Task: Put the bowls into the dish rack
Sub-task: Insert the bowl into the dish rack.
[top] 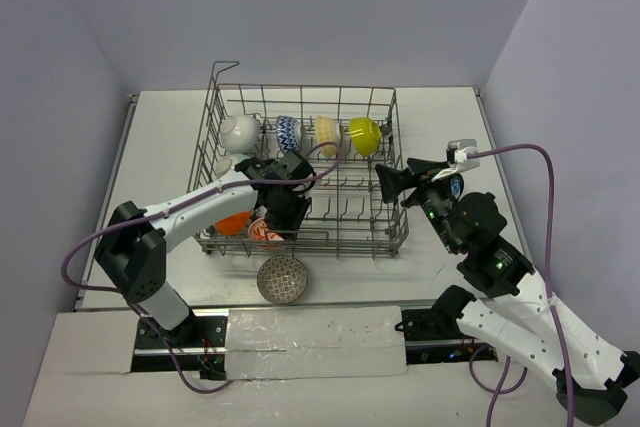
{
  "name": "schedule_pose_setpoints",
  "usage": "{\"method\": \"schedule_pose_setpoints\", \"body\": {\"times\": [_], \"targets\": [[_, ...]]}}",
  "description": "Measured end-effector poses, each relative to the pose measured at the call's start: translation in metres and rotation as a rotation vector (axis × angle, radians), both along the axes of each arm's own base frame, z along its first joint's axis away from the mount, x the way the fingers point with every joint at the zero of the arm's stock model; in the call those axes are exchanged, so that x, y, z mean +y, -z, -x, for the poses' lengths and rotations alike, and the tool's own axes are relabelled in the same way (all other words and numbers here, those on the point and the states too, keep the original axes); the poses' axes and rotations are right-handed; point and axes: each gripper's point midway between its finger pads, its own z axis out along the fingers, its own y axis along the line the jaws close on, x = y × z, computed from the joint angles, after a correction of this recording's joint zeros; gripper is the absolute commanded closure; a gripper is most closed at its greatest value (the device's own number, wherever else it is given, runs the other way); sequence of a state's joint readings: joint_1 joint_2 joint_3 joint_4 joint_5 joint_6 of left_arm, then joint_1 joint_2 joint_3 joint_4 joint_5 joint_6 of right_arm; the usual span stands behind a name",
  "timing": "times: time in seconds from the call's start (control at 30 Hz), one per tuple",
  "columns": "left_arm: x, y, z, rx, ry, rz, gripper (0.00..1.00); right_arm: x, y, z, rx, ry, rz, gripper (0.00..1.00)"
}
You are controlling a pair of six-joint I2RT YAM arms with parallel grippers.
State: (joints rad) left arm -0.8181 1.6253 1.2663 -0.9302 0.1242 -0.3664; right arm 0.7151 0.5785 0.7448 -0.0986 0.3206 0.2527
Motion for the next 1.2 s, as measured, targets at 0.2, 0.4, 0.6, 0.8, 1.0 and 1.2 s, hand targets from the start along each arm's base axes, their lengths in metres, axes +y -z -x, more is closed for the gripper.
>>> {"method": "schedule_pose_setpoints", "body": {"times": [0.2,0.4,0.6,0.8,1.0,1.2], "targets": [[0.008,0.006,0.0,0.0,-0.022,-0.052,0.8,0.0,0.0,0.0,0.0,0.0,0.0,0.17],[0.01,0.007,-0.002,-0.015,-0.027,-0.073,0.86,0.0,0.0,0.0,-0.001,0.0,-0.001,0.17],[0.011,0.004,-0.006,-0.035,-0.034,-0.088,1.0,0.0,0.0,0.0,-0.001,0.0,-0.001,0.17],[0.009,-0.003,-0.008,-0.042,-0.045,-0.08,1.0,0.0,0.0,0.0,-0.001,0.0,-0.001,0.17],[0.002,-0.02,-0.013,-0.081,-0.073,-0.028,1.0,0.0,0.0,0.0,0.001,0.001,0.0,0.17],[-0.011,-0.068,-0.024,-0.186,-0.097,0.109,1.0,0.001,0.002,-0.002,0.006,0.003,0.005,0.17]]}}
